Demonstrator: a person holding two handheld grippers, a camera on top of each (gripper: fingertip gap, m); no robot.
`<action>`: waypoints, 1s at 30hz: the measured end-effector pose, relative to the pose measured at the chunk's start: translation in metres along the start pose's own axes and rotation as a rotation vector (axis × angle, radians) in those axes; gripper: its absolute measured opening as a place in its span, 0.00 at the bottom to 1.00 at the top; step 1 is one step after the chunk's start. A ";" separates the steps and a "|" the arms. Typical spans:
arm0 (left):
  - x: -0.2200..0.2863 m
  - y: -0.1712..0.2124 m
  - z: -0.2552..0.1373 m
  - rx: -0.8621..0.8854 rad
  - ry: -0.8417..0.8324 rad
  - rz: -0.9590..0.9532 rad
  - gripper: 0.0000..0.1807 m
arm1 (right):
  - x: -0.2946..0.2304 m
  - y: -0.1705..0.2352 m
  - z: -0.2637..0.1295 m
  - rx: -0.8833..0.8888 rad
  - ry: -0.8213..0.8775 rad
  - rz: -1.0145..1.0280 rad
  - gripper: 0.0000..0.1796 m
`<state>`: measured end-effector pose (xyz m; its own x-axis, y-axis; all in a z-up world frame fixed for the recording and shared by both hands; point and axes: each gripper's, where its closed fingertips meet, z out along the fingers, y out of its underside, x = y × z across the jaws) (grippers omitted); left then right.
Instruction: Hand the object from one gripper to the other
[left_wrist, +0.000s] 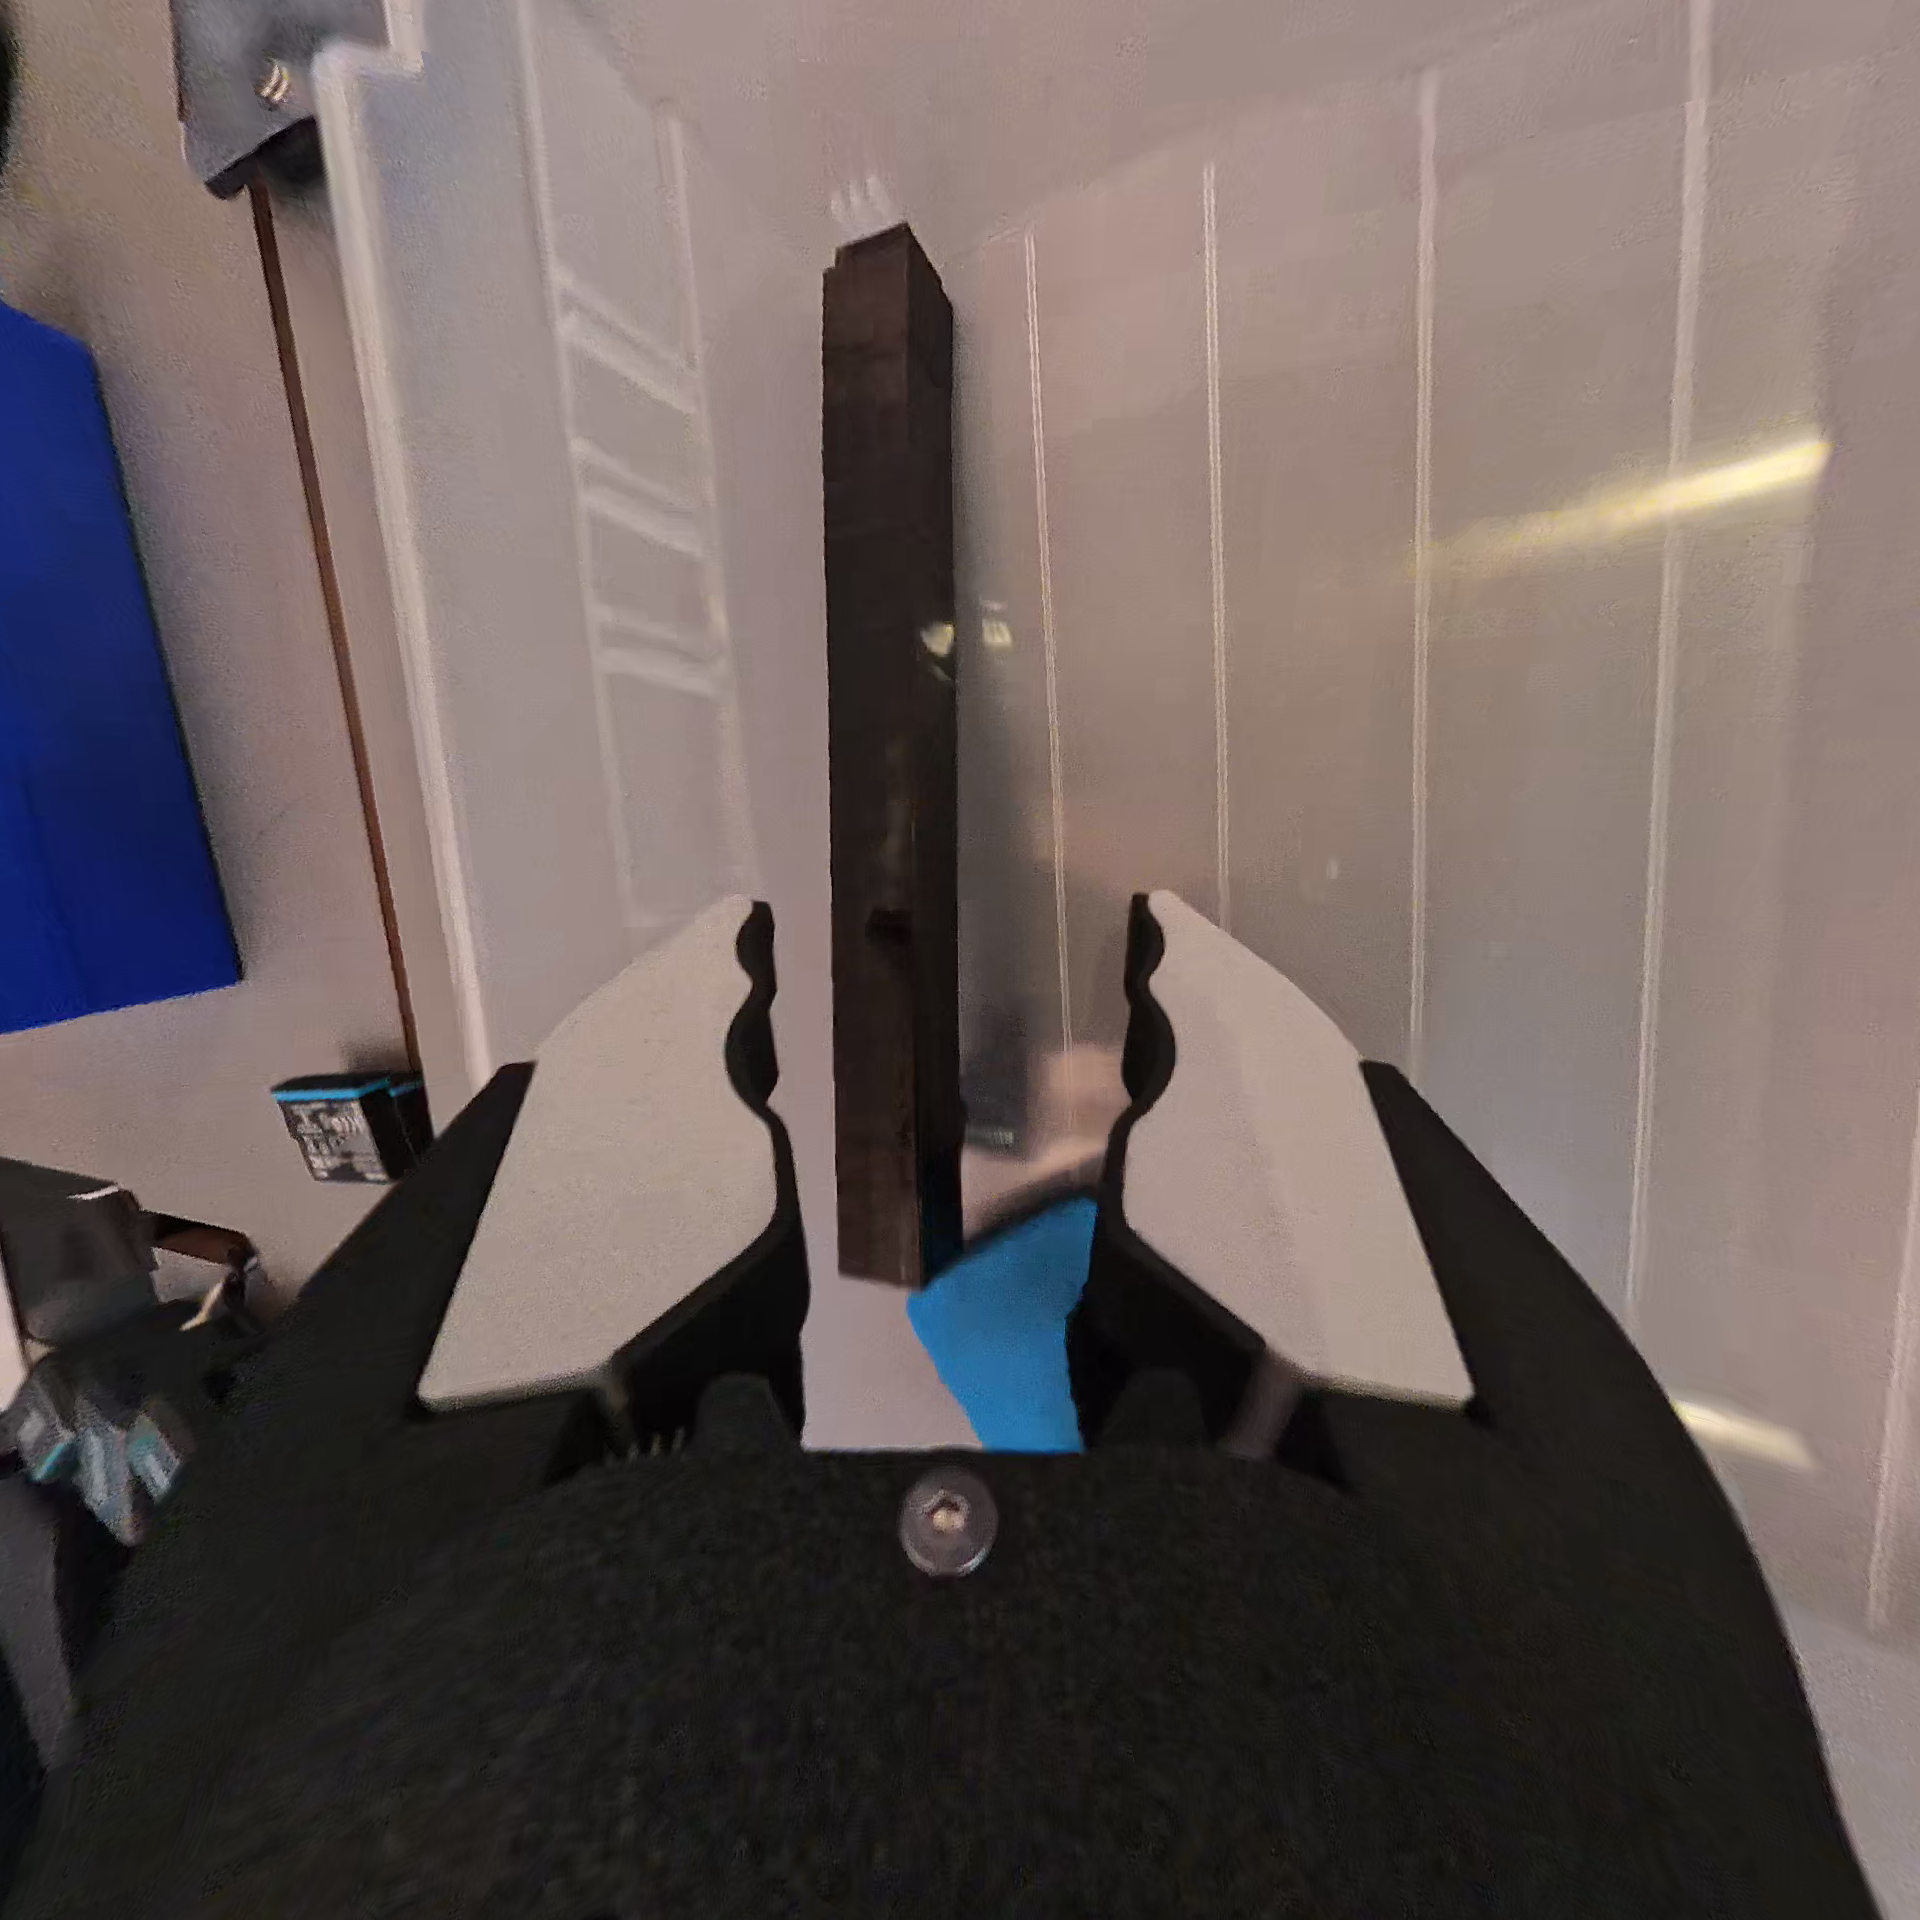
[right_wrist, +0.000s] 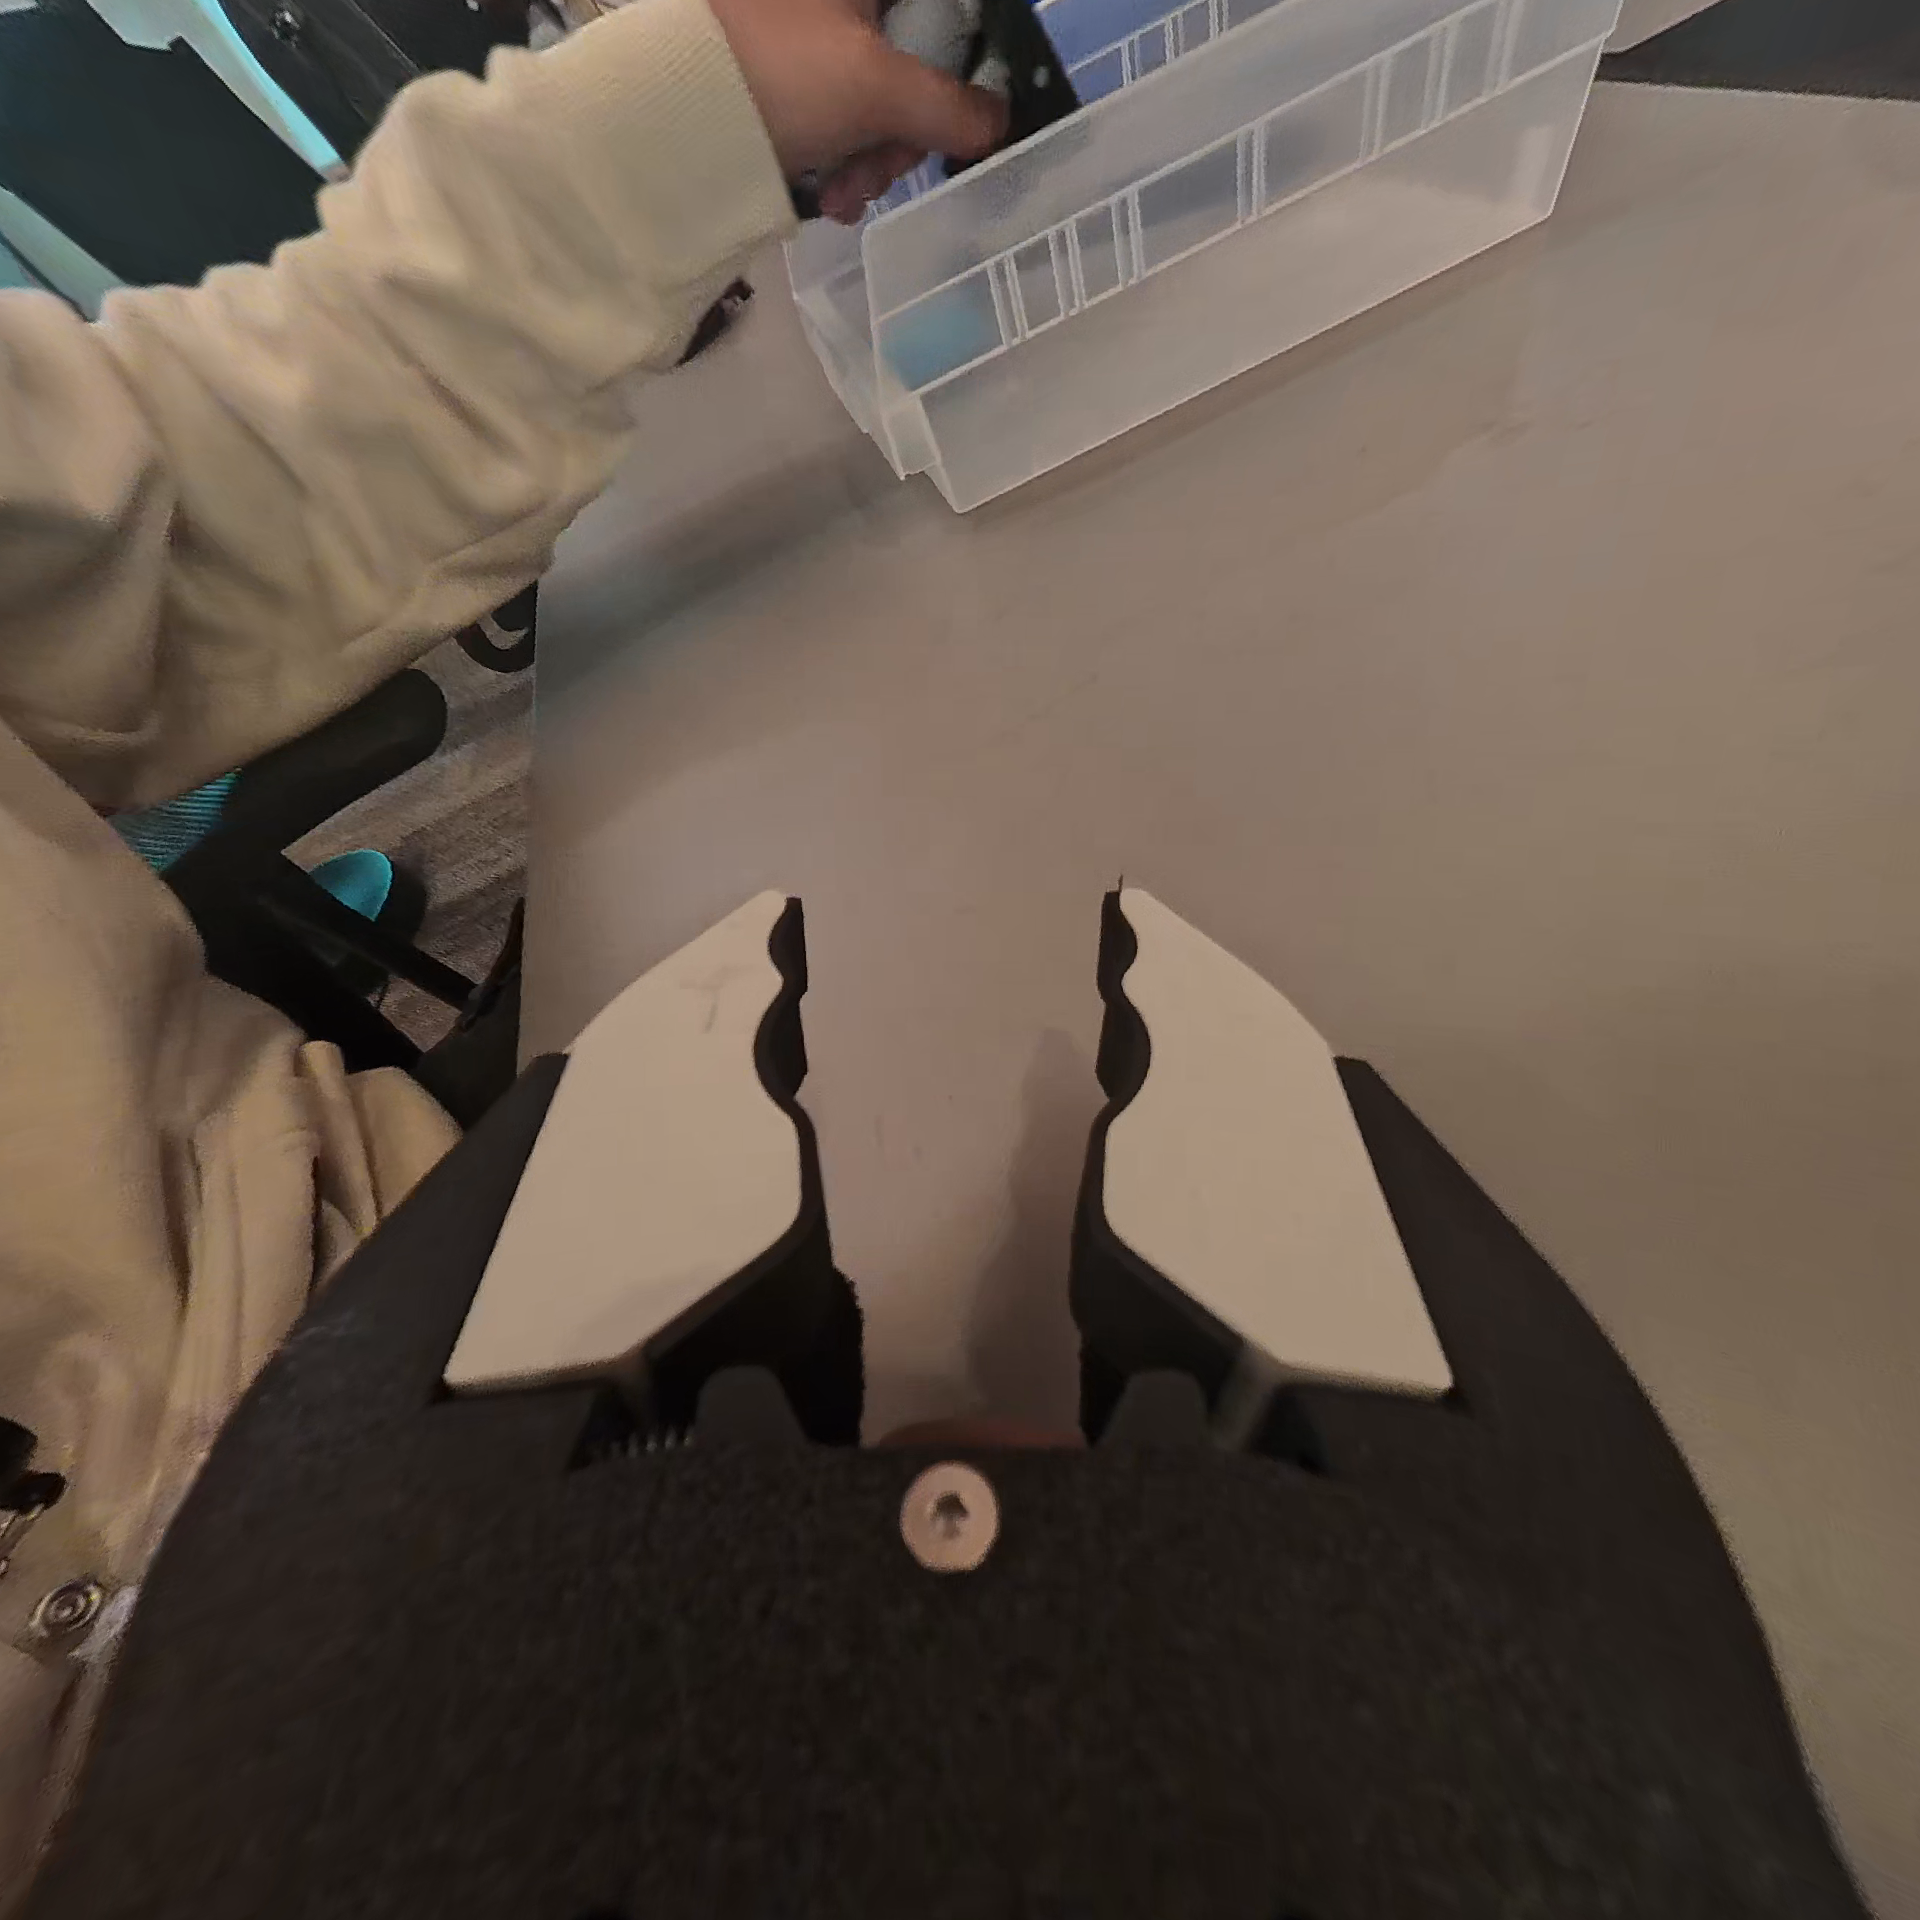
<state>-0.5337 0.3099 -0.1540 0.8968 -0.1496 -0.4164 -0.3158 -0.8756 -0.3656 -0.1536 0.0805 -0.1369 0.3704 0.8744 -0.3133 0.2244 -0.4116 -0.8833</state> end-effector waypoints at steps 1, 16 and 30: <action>-0.002 -0.005 0.007 -0.023 -0.017 0.001 0.35 | 0.000 0.000 -0.001 0.003 -0.005 0.008 0.30; 0.025 -0.033 0.010 -0.018 0.074 0.015 0.26 | 0.004 0.001 -0.012 0.011 -0.034 0.024 0.29; 0.056 -0.007 0.020 -0.233 0.527 0.172 0.12 | 0.001 0.004 -0.012 -0.004 -0.034 0.026 0.28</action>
<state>-0.4871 0.3167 -0.1912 0.8904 -0.4537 0.0368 -0.4475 -0.8872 -0.1123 -0.1418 0.0771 -0.1370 0.3452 0.8718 -0.3477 0.2190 -0.4350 -0.8734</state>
